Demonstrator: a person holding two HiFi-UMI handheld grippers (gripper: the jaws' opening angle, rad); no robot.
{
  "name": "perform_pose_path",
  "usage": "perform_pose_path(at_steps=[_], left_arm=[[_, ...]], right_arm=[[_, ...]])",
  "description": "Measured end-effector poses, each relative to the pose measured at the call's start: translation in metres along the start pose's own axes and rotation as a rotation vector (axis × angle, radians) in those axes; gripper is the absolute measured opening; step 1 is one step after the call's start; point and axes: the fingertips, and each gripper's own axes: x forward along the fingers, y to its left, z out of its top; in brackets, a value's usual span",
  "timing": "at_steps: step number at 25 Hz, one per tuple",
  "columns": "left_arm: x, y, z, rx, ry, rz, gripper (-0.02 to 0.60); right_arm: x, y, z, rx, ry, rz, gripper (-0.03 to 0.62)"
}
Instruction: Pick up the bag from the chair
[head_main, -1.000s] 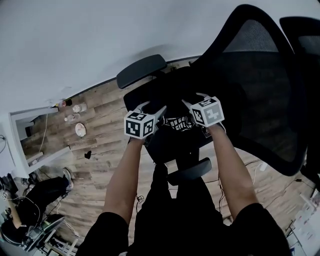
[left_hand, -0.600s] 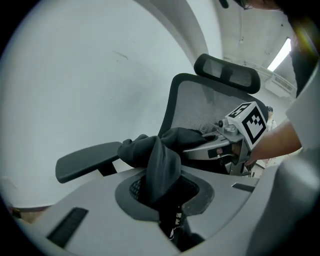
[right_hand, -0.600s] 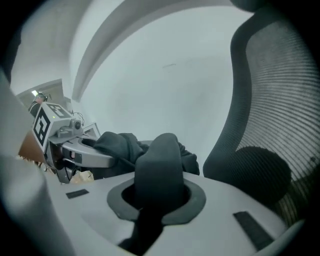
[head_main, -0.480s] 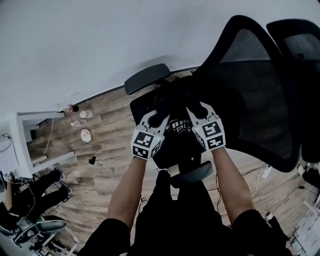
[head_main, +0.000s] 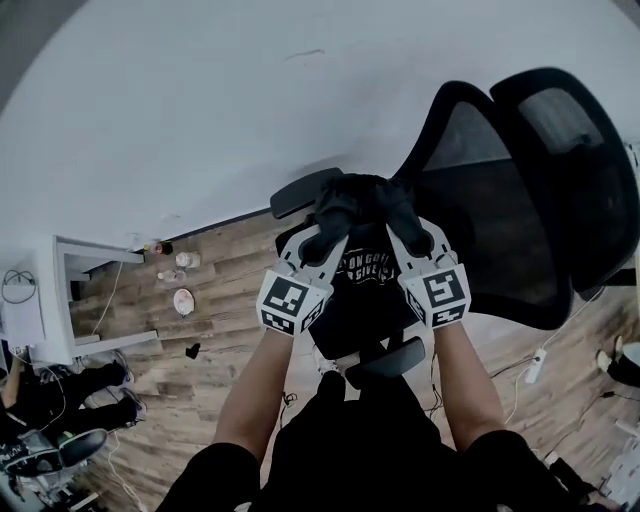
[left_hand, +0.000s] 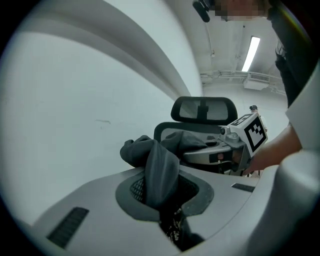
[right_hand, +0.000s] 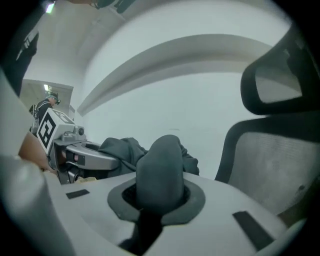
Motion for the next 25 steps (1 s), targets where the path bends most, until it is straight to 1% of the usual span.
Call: perform_pose_path(at_steps=[4, 7, 10, 12, 17, 25], left_arm=[[-0.020, -0.007, 0.068, 0.094, -0.094, -0.003, 0.061], [-0.039, -0.016, 0.111, 0.132, -0.158, 0.016, 0.061], [-0.055, -0.026, 0.143, 0.165, -0.210, 0.023, 0.062], [-0.062, -0.030, 0.158, 0.178, -0.233, 0.020, 0.063], [-0.078, -0.034, 0.176, 0.171, -0.267, 0.013, 0.063], [-0.086, -0.044, 0.174, 0.165, -0.266, -0.003, 0.063]], right_arm=[[-0.023, -0.001, 0.069, -0.062, -0.112, -0.044, 0.056], [-0.044, 0.005, 0.113, -0.089, -0.182, -0.077, 0.055], [-0.063, 0.010, 0.144, -0.096, -0.238, -0.103, 0.055], [-0.072, 0.012, 0.159, -0.104, -0.258, -0.110, 0.055], [-0.081, 0.022, 0.179, -0.121, -0.269, -0.126, 0.055], [-0.090, 0.028, 0.176, -0.131, -0.263, -0.138, 0.054]])
